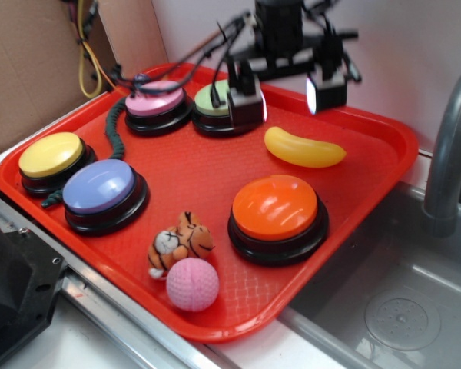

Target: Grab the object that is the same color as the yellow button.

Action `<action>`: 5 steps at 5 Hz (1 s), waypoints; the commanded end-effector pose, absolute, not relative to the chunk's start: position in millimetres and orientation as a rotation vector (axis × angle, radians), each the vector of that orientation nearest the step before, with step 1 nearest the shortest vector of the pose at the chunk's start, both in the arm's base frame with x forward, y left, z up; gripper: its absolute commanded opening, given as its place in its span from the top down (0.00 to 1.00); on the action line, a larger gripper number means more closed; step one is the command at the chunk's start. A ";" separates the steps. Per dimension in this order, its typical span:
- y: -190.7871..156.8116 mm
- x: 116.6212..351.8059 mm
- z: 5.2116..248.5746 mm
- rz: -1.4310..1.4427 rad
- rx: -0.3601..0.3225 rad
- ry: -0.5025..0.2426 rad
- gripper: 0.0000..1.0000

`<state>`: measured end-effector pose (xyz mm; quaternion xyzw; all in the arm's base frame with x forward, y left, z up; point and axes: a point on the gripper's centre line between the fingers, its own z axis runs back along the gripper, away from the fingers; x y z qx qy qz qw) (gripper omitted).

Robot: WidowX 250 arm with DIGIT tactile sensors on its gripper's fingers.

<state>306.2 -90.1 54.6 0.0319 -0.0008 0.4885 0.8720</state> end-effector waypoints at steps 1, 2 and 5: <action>-76.0 315.8 50.8 1.151 -0.013 -0.045 0.00; -71.7 319.1 44.1 1.171 -0.038 -0.056 0.00; -68.3 322.6 24.0 1.260 -0.110 0.026 0.74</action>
